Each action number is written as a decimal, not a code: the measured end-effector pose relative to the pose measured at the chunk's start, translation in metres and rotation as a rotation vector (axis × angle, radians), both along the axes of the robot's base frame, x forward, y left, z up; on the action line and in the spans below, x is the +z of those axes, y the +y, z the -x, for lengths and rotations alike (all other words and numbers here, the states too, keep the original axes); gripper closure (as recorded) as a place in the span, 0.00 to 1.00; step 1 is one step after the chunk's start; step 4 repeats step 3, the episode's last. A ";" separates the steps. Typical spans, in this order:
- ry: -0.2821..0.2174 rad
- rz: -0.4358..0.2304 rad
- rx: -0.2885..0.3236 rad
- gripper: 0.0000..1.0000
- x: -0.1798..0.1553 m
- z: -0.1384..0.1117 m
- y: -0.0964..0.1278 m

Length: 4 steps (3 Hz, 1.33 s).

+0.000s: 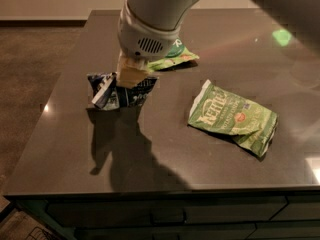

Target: Pick blue chip bag

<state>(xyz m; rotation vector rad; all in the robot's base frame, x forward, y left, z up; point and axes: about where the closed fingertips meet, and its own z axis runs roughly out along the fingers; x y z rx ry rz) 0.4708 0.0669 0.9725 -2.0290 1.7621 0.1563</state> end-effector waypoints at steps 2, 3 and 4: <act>-0.019 -0.111 -0.003 1.00 0.071 0.008 -0.011; -0.025 -0.115 -0.003 1.00 0.074 0.009 -0.011; -0.025 -0.115 -0.003 1.00 0.074 0.009 -0.011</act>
Offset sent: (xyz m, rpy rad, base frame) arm -0.0082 -0.0191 0.0939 0.1528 -0.0146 -0.0298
